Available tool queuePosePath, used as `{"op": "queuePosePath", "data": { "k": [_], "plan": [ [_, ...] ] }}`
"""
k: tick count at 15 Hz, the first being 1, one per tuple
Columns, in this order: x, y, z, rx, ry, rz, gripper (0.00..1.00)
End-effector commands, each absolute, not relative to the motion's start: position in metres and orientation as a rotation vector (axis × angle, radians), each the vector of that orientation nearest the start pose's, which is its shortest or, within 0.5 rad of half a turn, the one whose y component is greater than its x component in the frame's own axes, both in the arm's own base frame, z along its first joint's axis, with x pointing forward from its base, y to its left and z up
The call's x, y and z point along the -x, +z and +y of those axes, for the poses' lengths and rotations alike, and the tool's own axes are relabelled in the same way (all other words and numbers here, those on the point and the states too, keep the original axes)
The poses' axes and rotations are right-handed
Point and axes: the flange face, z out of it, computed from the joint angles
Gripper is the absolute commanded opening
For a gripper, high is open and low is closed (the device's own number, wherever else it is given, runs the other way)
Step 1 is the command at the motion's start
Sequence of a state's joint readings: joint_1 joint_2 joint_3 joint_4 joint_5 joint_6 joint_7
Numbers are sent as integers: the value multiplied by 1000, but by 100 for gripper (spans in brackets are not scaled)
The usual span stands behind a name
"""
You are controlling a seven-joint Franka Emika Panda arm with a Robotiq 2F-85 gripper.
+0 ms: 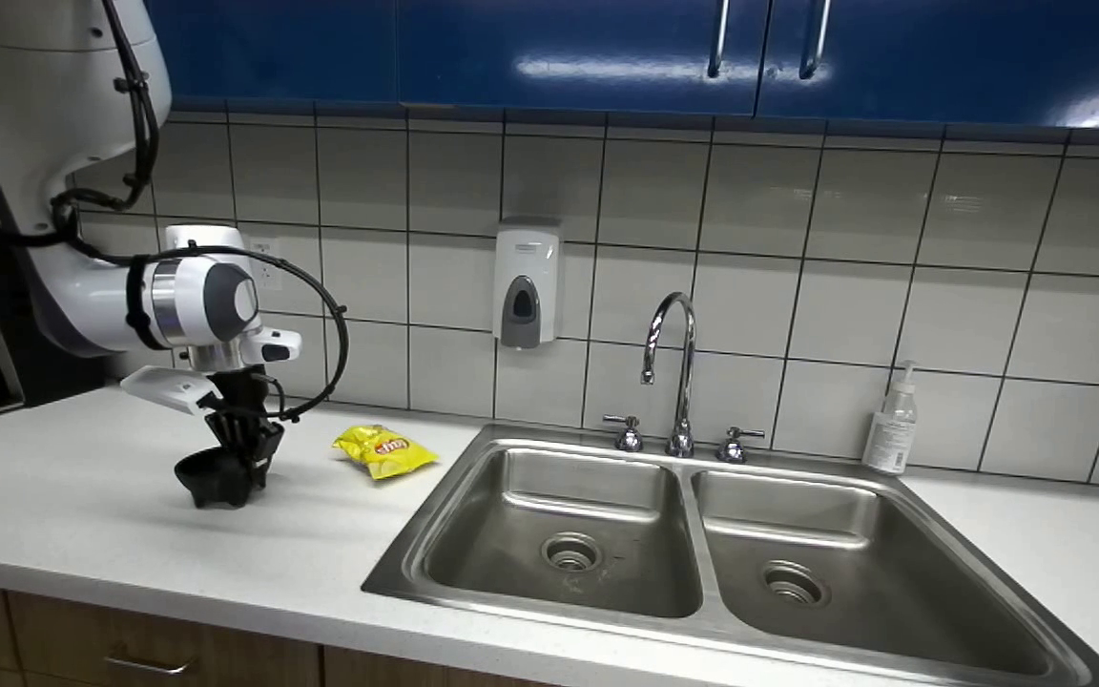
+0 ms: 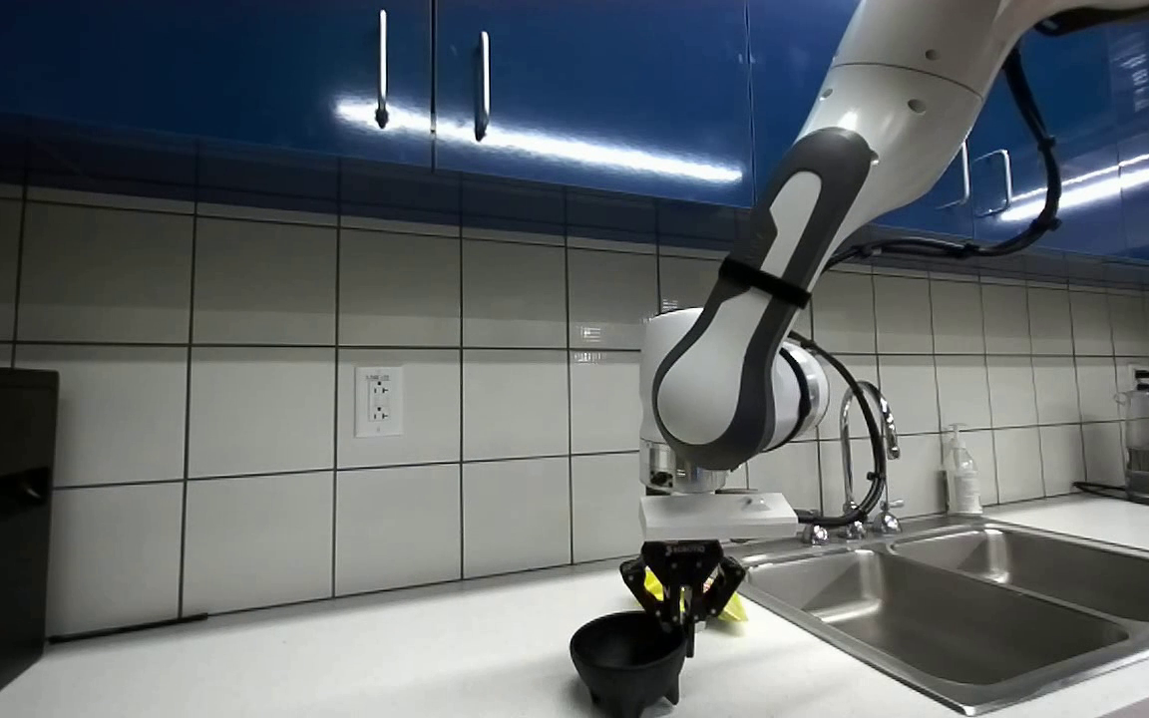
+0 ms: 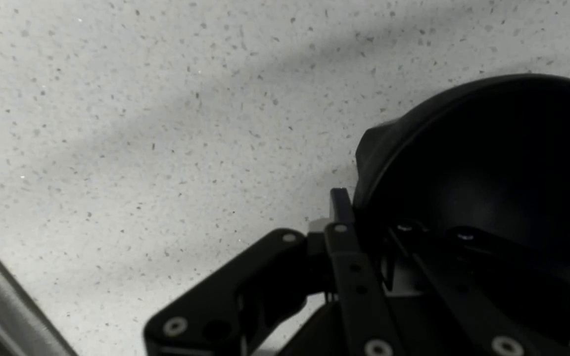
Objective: Place the bowl in the sink
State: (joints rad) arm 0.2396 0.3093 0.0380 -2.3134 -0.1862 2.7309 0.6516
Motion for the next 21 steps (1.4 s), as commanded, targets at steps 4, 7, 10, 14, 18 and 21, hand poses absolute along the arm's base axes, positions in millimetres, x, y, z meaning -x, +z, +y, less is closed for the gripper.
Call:
{"op": "queuePosePath", "data": {
  "k": [4,7,10,14,18,21],
  "plan": [
    [-512,237,142,3110,-222,365,2],
    [-510,247,131,3098,-256,388,2],
    [-508,262,118,3075,-302,419,2],
    [-505,278,96,3044,-346,481,2],
    [-507,289,60,3016,-372,576,2],
    [-513,296,28,2992,-389,658,2]
  ]
}}
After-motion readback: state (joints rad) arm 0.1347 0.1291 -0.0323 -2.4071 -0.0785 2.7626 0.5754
